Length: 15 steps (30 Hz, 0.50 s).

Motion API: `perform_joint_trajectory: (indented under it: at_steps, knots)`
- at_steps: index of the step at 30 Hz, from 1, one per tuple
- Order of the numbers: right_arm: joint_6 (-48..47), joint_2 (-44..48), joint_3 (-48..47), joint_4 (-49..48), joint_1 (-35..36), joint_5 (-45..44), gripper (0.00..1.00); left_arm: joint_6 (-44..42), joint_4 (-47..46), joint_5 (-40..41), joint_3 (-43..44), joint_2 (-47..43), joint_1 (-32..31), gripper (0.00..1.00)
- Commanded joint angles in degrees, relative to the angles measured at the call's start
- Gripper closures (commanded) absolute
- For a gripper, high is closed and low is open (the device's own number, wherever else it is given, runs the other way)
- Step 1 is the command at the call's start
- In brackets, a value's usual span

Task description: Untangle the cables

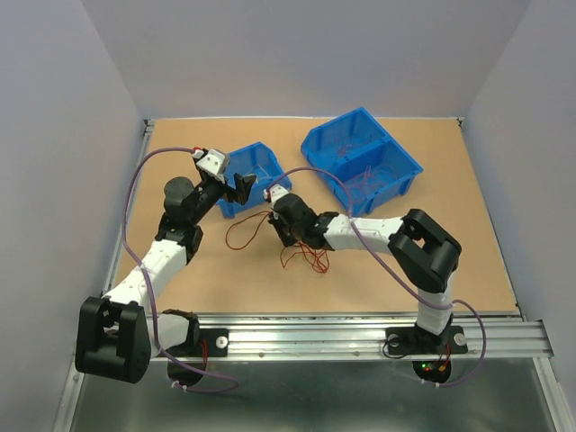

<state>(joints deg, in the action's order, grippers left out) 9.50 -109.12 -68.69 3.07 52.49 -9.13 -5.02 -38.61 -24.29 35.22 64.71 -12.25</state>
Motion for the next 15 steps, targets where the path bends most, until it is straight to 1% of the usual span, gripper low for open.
perform_joint_trajectory:
  at_steps: [1, 2, 3, 4, 6, 7, 9, 15]
  knots:
    - [0.7, 6.5, -1.4, -1.6, 1.0, -4.1, 0.9, -0.4, -4.1, -1.9, -0.1, -0.5, 0.0, 0.06]
    - [0.2, 8.7, 1.3, -2.5, 1.0, -4.7, 0.9, -0.5, -4.1, -2.2, -0.2, -0.5, 0.0, 0.06]
    - [-0.2, 14.6, 3.5, -4.5, 1.0, -4.8, 0.9, -0.8, -4.1, -3.7, -0.2, -0.4, 0.0, 0.06]
    - [-0.4, 17.5, 5.6, -7.9, 1.0, -4.6, 0.9, -1.1, -4.1, -5.2, -0.2, -0.2, 0.0, 0.06]
    - [-1.2, 23.9, 11.1, -10.8, 0.9, -3.8, 0.91, -1.7, -4.2, -8.5, 0.1, 1.1, 0.0, 0.06]
    - [-1.4, 29.4, 12.3, -11.7, 1.0, -3.4, 0.91, -1.8, -3.9, -10.8, 0.5, 1.6, -0.1, 0.06]
    - [-1.8, 35.6, 15.1, -13.0, 1.0, -3.3, 0.91, -2.3, -3.0, -13.6, 1.5, 3.4, -0.3, 0.05]
    - [-2.3, 42.8, 17.6, -13.5, 1.0, -5.7, 0.96, -2.8, -2.8, -17.1, 2.0, 4.5, -0.4, 0.03]
